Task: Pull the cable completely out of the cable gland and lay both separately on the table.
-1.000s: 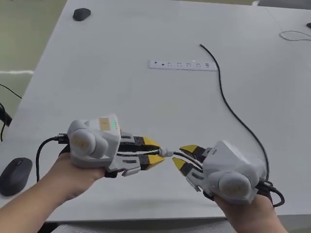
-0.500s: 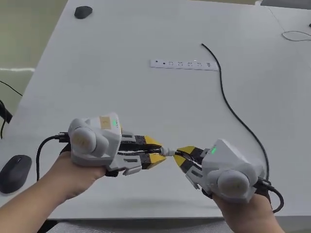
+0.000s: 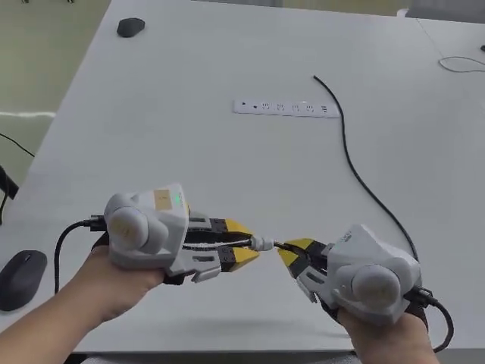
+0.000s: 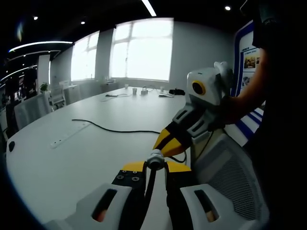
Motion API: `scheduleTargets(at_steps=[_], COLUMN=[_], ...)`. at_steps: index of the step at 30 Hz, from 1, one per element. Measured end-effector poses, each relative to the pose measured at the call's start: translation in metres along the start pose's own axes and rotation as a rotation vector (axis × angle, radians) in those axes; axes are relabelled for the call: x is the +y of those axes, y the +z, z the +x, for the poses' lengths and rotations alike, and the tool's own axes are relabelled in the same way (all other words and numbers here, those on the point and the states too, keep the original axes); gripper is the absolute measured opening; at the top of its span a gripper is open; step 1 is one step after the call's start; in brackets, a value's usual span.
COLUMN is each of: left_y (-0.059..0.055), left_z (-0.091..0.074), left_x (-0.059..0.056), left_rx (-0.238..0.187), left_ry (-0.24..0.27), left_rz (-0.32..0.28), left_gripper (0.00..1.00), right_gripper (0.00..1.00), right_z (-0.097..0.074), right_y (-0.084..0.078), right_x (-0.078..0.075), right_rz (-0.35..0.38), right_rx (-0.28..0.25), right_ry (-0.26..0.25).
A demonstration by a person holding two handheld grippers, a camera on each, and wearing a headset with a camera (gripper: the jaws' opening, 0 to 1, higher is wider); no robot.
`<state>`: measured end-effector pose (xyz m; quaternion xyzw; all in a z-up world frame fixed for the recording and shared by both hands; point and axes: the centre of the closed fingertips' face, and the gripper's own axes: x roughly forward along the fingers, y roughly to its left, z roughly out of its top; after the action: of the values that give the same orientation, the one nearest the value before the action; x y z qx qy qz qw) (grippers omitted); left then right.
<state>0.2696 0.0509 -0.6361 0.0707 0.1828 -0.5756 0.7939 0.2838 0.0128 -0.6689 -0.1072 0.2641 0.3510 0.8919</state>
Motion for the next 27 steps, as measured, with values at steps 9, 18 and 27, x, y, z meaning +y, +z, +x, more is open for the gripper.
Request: scheduleTargets(at_steps=[9, 18, 27], left_y=[0.006, 0.009, 0.008], left_z=[0.003, 0.004, 0.004], left_x=[0.001, -0.002, -0.004], left_rx=[-0.007, -0.016, -0.017], left_ry=[0.002, 0.005, 0.008], left_rz=[0.007, 0.008, 0.006], left_gripper=[0.15, 0.15, 0.15], right_gripper=[0.00, 0.00, 0.00], right_z=[-0.005, -0.008, -0.007], right_y=[-0.010, -0.029, -0.057], right_x=[-0.020, -0.037, -0.053], right_rz=[0.025, 0.118, 0.261], right_rx=[0.009, 0.029, 0.067], right_ry=[-0.038, -0.073, -0.108])
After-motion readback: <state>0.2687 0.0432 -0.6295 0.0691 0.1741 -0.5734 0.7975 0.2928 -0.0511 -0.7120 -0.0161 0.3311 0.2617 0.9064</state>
